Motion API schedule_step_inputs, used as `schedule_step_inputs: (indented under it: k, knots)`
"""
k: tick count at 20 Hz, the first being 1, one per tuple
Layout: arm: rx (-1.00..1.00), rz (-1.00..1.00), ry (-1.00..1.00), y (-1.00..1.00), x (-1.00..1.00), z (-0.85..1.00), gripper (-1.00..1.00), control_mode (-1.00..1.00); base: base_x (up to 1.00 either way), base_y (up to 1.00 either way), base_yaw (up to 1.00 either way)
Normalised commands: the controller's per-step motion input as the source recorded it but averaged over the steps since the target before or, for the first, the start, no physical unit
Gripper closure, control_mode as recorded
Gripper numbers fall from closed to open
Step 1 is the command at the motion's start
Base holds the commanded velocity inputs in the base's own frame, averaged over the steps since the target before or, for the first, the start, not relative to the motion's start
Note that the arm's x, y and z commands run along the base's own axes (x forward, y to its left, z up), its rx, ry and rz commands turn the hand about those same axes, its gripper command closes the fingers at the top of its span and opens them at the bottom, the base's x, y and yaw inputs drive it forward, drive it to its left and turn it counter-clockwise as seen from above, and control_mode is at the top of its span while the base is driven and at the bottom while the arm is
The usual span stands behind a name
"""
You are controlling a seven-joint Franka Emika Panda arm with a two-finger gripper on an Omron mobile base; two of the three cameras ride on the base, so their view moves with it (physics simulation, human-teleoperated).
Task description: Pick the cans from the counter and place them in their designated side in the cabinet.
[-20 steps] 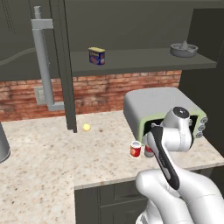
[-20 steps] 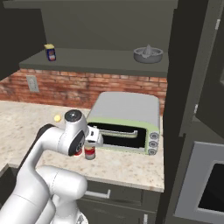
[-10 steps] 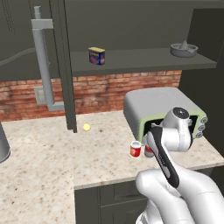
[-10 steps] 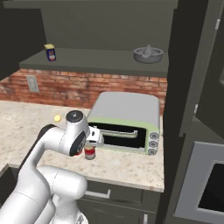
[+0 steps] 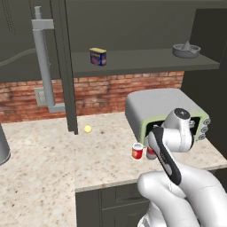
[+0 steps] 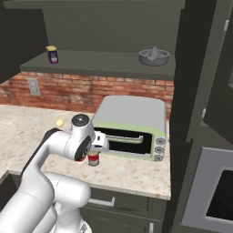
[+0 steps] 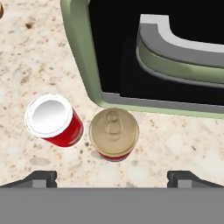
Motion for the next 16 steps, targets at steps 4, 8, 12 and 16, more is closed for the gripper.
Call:
schedule_step_inputs:
  k: [4,8,12,16]
  knots:
    - [0.0,0.01,0.0,0.0,0.08,-0.18,-1.0,-1.0,0.0,0.0,0.0]
    - [0.0,0.01,0.0,0.0,0.09,-0.19,-1.0,-1.0,0.0,0.0,0.0]
    - [0.0,0.01,0.0,0.0,0.08,-0.21,-1.0,-1.0,0.0,0.0,0.0]
    - [0.0,0.0,0.0,0.02,0.02,-0.21,-1.0,-1.0,0.0,0.0,0.0]
